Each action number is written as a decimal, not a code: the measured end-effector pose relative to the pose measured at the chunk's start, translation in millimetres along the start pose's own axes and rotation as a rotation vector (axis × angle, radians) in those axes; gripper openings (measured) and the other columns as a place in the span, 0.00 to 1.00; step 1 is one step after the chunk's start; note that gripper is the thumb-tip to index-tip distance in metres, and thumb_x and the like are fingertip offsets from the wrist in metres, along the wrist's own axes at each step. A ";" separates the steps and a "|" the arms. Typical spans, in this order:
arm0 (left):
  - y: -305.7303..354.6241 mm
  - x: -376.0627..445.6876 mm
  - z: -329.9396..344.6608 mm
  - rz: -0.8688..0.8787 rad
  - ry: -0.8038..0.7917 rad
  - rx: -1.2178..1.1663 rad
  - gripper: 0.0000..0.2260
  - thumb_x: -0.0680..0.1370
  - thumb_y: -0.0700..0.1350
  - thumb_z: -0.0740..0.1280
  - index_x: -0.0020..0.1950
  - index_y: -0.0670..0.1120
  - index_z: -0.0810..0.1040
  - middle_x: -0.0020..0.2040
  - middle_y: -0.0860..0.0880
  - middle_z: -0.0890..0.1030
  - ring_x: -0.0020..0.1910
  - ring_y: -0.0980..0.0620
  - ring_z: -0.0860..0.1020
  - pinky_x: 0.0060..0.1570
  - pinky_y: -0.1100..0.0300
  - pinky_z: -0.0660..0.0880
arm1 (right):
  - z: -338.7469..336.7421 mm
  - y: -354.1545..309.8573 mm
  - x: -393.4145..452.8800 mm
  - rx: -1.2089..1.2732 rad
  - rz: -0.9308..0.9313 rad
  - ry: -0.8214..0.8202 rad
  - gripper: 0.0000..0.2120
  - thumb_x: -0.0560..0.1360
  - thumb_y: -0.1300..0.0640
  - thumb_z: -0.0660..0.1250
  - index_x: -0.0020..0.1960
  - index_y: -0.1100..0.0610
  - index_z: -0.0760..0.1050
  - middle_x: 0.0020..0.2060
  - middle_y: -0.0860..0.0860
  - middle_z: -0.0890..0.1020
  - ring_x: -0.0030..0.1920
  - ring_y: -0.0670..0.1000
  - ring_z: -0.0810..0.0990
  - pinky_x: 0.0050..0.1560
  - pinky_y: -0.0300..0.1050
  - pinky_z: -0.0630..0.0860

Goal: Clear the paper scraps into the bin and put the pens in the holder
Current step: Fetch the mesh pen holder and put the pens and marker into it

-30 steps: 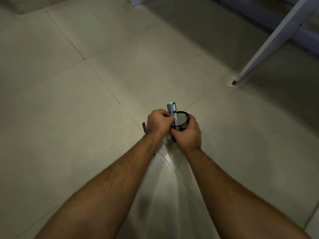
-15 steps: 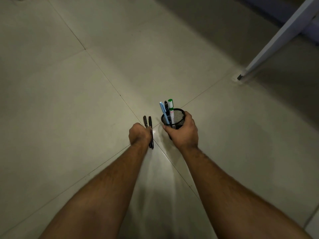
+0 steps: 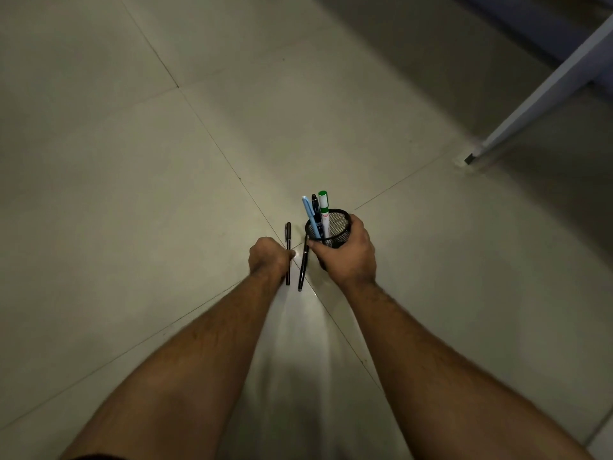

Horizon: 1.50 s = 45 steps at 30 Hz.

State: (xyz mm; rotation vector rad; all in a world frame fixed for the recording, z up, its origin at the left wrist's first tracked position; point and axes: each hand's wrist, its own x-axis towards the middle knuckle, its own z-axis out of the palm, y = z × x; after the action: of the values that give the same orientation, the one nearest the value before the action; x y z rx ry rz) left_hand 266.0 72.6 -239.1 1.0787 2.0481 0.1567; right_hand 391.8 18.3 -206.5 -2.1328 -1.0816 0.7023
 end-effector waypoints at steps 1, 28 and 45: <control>-1.5 -0.6 -0.2 0.025 0.013 0.038 0.13 0.71 0.50 0.76 0.47 0.42 0.82 0.46 0.44 0.84 0.43 0.45 0.82 0.37 0.58 0.76 | 1.3 -1.4 0.3 -0.003 -0.006 -0.007 0.40 0.58 0.35 0.76 0.66 0.46 0.68 0.58 0.46 0.79 0.58 0.52 0.78 0.57 0.54 0.79; 39.0 -21.1 -20.8 0.338 0.137 -0.467 0.02 0.71 0.41 0.68 0.42 0.46 0.79 0.35 0.53 0.77 0.35 0.54 0.76 0.36 0.63 0.72 | 5.1 -11.4 6.9 -0.021 0.019 0.091 0.39 0.62 0.40 0.77 0.68 0.50 0.67 0.61 0.50 0.77 0.61 0.56 0.75 0.58 0.56 0.77; 19.8 -12.5 -7.7 0.162 0.100 -0.324 0.07 0.66 0.48 0.73 0.36 0.46 0.79 0.36 0.49 0.82 0.40 0.45 0.83 0.41 0.55 0.81 | -7.7 10.4 2.1 -0.127 0.088 0.105 0.40 0.62 0.37 0.76 0.68 0.51 0.67 0.60 0.51 0.77 0.60 0.57 0.76 0.56 0.54 0.77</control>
State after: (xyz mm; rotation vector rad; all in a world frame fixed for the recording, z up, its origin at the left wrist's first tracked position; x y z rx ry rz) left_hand 277.3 77.6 -217.7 1.0468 1.9349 0.6138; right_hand 403.5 13.0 -209.4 -2.3101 -1.0047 0.5684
